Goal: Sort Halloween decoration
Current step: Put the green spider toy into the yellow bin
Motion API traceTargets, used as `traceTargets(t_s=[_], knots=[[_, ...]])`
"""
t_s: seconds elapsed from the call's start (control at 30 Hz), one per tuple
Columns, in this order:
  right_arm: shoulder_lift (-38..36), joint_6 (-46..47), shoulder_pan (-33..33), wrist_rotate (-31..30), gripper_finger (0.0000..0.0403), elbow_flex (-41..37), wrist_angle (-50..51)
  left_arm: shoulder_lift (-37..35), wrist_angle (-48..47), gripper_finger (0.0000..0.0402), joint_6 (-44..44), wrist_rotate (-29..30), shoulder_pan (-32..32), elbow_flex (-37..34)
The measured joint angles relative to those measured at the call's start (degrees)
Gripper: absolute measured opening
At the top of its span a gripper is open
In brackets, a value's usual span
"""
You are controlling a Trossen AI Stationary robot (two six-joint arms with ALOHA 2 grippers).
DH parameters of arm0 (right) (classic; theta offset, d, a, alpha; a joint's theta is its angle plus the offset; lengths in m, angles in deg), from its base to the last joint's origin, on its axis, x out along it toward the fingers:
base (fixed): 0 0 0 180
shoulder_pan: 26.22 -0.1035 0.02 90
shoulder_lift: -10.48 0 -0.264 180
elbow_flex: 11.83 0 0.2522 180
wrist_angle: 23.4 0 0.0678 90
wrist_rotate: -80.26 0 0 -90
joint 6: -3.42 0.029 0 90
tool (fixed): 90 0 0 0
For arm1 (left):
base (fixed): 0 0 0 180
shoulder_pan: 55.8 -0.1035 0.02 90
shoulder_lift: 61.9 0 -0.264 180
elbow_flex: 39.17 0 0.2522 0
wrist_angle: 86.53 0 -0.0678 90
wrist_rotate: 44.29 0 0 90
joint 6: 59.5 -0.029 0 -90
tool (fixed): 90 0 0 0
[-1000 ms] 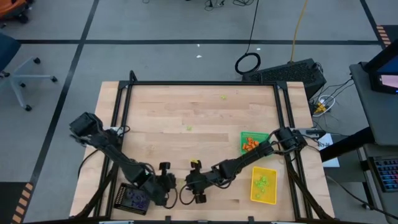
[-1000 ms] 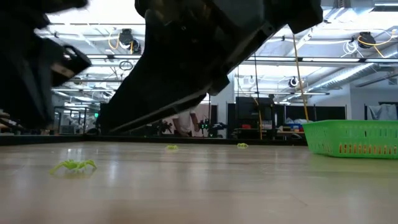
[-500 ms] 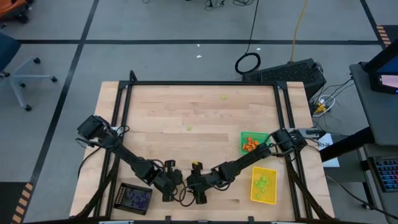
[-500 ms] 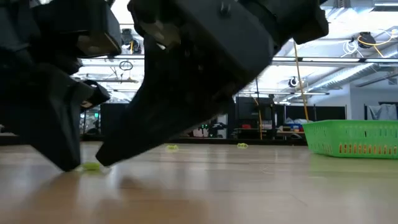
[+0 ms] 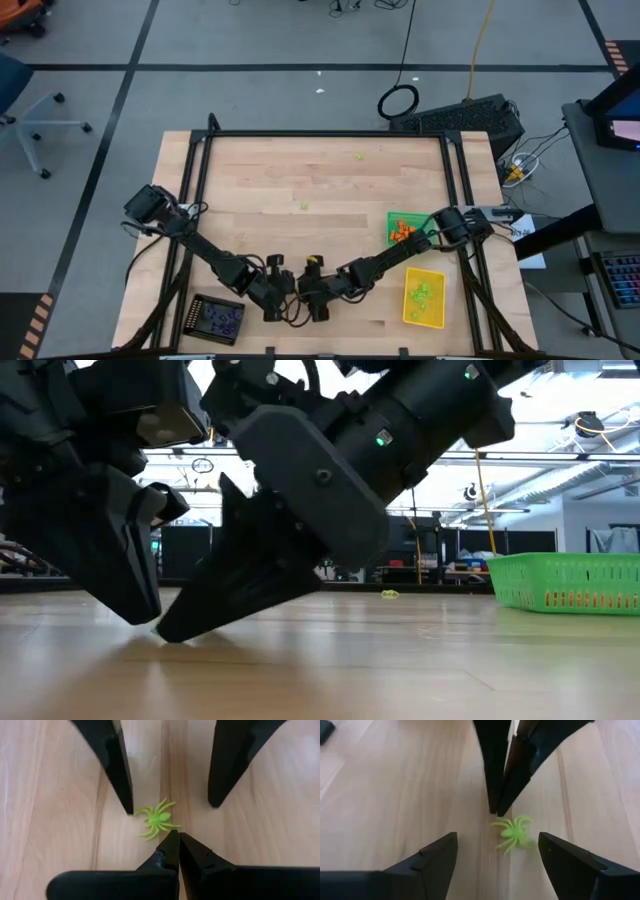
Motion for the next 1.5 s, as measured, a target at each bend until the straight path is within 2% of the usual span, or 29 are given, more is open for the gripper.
traceTargets(t_s=[0.23,0.37,0.8,1.1,1.5], knots=[[1.5,0.0,1.1,0.4,0.0263,0.0,-3.1,-0.1,-1.6,0.0008,0.1,0.6,-0.1,0.0],[1.6,1.0,1.7,2.6,0.0254,0.0,-2.9,-0.1,-1.4,0.0008,0.1,2.5,-0.3,0.0],[1.7,1.9,2.0,2.8,0.0171,0.0,-2.2,-0.1,-1.3,0.0008,0.1,2.6,-0.4,0.0],[1.7,1.7,2.0,2.8,0.0134,0.0,-2.1,-1.8,-1.4,0.0008,0.2,3.0,2.3,0.0],[1.4,1.5,2.0,2.9,0.0116,0.0,-1.9,-7.8,-3.6,0.0008,-0.2,11.8,6.8,0.0]])
